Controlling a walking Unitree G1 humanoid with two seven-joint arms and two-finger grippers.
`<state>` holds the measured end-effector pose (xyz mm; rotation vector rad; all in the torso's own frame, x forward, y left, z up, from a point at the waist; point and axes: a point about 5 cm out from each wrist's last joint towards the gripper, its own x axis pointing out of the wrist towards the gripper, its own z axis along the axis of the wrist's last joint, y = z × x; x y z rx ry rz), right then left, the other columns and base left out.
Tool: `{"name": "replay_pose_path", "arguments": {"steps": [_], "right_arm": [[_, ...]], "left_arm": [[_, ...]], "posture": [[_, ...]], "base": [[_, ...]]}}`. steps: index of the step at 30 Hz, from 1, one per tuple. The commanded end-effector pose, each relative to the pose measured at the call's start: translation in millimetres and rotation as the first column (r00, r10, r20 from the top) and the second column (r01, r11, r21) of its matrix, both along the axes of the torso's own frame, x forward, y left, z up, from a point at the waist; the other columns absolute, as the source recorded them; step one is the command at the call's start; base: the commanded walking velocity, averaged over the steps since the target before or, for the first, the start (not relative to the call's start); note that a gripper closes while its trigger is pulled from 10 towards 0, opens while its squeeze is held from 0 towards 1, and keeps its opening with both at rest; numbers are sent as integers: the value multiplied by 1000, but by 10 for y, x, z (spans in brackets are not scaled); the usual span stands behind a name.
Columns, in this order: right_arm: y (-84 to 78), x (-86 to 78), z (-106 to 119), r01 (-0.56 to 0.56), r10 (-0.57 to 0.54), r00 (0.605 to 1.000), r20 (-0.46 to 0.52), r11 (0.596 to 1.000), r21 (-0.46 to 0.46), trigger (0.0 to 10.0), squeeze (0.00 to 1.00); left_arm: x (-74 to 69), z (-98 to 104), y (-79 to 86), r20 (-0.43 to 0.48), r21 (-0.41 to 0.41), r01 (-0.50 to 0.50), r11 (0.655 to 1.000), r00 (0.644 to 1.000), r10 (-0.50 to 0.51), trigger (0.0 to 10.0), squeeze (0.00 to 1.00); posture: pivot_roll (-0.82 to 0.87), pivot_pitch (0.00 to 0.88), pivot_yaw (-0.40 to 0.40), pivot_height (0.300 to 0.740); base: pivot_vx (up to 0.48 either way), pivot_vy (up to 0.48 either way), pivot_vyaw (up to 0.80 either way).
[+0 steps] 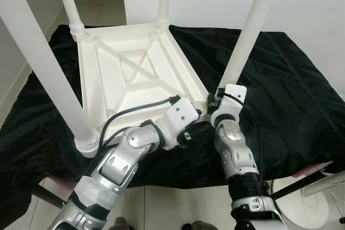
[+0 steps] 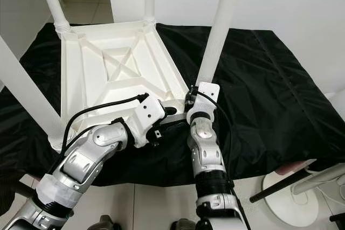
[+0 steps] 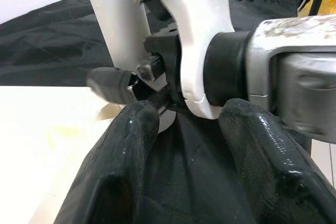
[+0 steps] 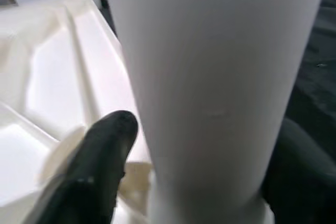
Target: Building children table
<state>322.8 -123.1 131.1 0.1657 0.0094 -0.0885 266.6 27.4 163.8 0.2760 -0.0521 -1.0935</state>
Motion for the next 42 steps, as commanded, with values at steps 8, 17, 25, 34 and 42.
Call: {"name": "replay_pose_path", "arguments": {"steps": [8,17,25,34,42], "right_arm": [[-206,-152,-147,-168,168,986,24,985,30,10000,0],[-399,-167,-208,-336,337,941,3,937,-97,10000,0],[-577,-7,-131,-484,488,872,-44,841,-241,10000,0],[-586,231,15,-580,586,805,-97,740,-339,10000,0],[-561,267,-46,-674,658,731,-181,655,-341,0,0]], "left_arm": [[-16,-12,-6,9,13,10,1000,1000,-10,10000,0],[-10,-17,-4,12,20,17,1000,1000,-18,10000,0],[18,0,-1,17,22,19,1000,1000,-19,10000,0],[61,49,-16,36,22,11,1000,999,-12,10000,0],[70,46,27,39,29,-10,1000,999,9,10000,0]], "posture": [[-35,0,-55,740],[-42,0,-46,740],[-48,0,-30,740],[-36,0,-30,740],[-14,0,-38,740]], "base": [[0,0,0],[0,0,0],[0,0,0],[0,0,0],[0,0,0]]}}
